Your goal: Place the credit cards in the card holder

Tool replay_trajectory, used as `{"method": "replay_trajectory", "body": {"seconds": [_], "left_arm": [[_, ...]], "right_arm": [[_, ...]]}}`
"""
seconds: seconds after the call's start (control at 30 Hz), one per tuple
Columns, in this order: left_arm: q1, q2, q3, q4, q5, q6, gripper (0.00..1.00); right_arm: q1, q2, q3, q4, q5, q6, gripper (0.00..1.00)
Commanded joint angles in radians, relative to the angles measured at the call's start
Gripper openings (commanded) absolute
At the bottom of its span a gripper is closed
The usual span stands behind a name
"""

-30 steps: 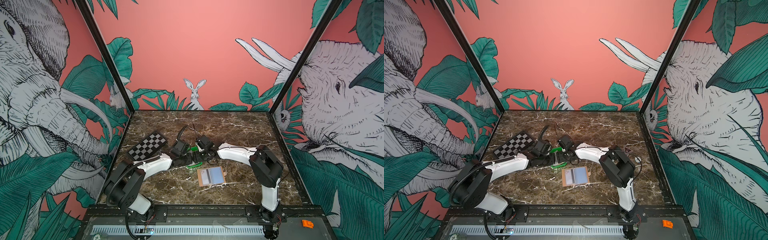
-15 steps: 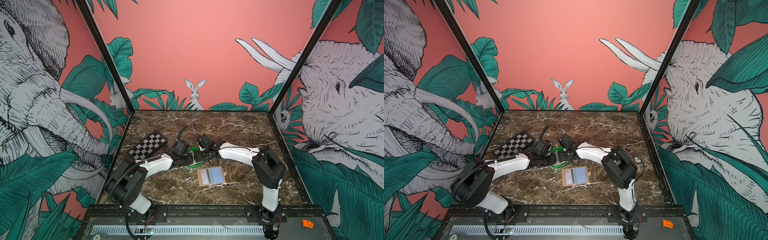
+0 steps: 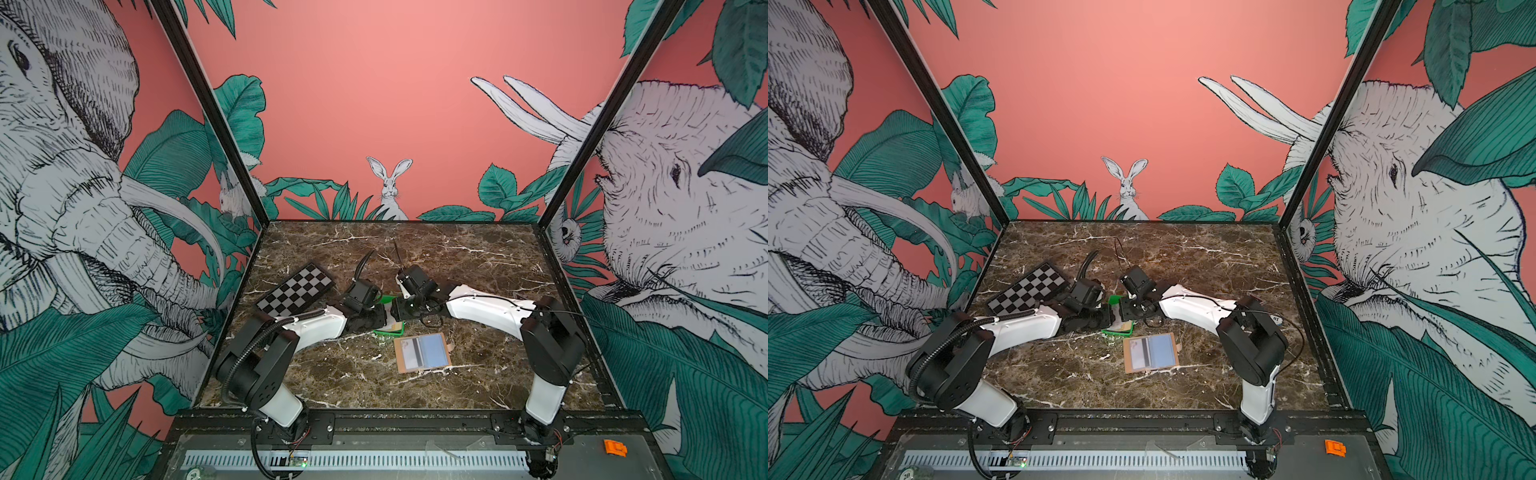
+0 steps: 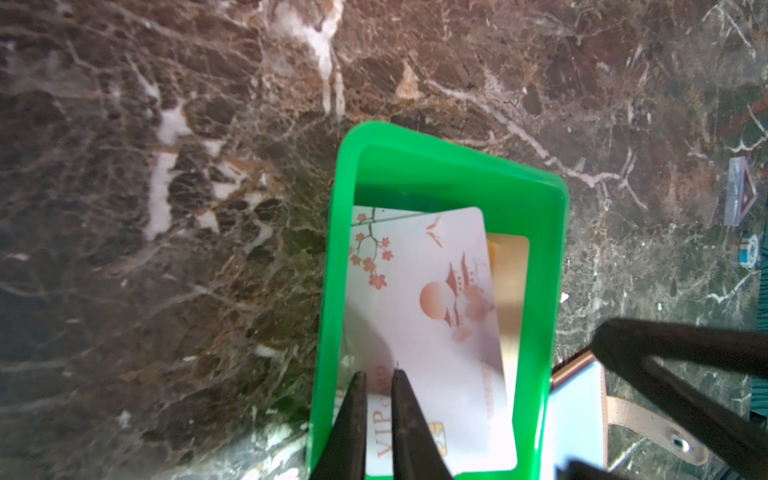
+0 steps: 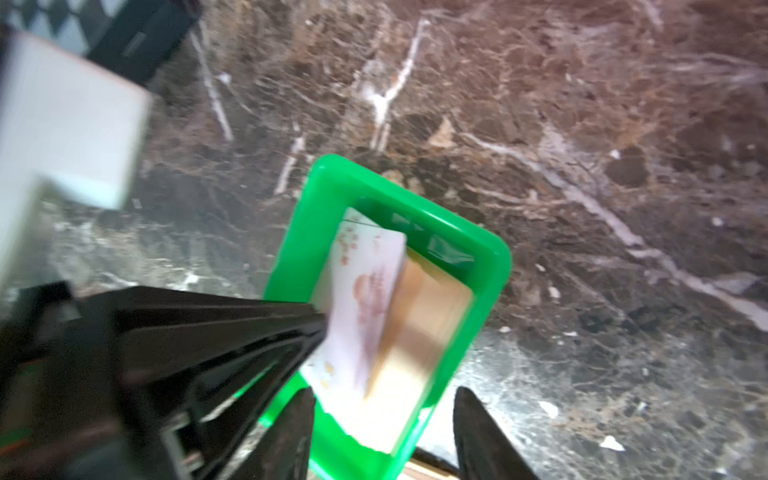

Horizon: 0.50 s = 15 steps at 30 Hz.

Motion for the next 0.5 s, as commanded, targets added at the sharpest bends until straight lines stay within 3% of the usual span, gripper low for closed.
{"method": "replay_trajectory", "body": {"seconds": [0.0,0.47], "left_arm": [[0.004,0.01,-0.027,-0.027,0.002,-0.01,0.15],[0.004,0.0,-0.039,-0.011,0.01,-0.022,0.15]], "right_arm": [[-0.005,-0.01,-0.005,0.058,-0.069,0.059,0.43],[-0.008,0.072,0.031,-0.003,-0.03,0.187,0.19]]}}
